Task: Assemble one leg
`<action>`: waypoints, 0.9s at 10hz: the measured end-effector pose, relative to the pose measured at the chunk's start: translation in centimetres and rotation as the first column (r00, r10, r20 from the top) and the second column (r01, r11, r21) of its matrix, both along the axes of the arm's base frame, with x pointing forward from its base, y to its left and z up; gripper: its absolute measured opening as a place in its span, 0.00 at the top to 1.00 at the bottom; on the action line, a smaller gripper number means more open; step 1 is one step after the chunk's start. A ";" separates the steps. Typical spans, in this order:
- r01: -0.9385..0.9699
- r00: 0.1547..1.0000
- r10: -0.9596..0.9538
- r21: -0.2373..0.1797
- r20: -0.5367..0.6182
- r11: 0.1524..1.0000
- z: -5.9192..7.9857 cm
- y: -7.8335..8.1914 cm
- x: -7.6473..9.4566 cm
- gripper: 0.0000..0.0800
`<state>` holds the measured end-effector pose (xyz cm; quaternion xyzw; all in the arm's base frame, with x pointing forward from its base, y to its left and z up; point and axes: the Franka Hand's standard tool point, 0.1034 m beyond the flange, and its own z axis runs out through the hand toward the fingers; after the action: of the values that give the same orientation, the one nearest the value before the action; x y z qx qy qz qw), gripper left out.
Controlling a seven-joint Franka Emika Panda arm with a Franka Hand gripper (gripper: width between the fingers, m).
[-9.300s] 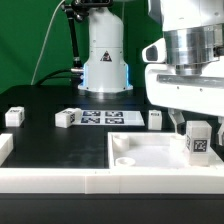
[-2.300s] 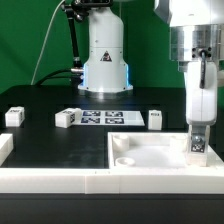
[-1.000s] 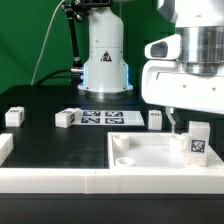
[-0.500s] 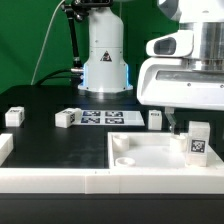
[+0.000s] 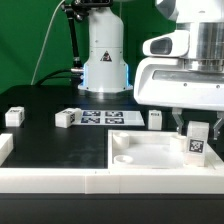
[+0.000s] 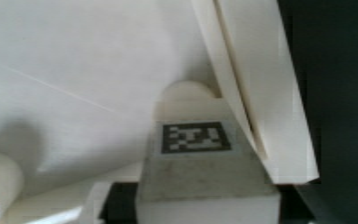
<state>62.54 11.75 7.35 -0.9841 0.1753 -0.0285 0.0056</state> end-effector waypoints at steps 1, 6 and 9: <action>0.016 1.000 -0.016 0.004 0.004 1.000 0.0 -0.1 0.0 0.63; 0.277 0.961 -0.277 0.003 0.020 0.961 0.0 -1.9 -0.4 0.63; 0.278 0.960 -0.278 0.003 0.020 0.961 -0.1 -1.9 -0.4 0.34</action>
Offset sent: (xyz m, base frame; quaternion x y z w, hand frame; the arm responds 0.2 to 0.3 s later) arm -0.0046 -0.0054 -0.0039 0.0501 -0.0019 0.2080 0.9768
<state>62.13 9.81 7.23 -0.9494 0.3115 -0.0390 0.0033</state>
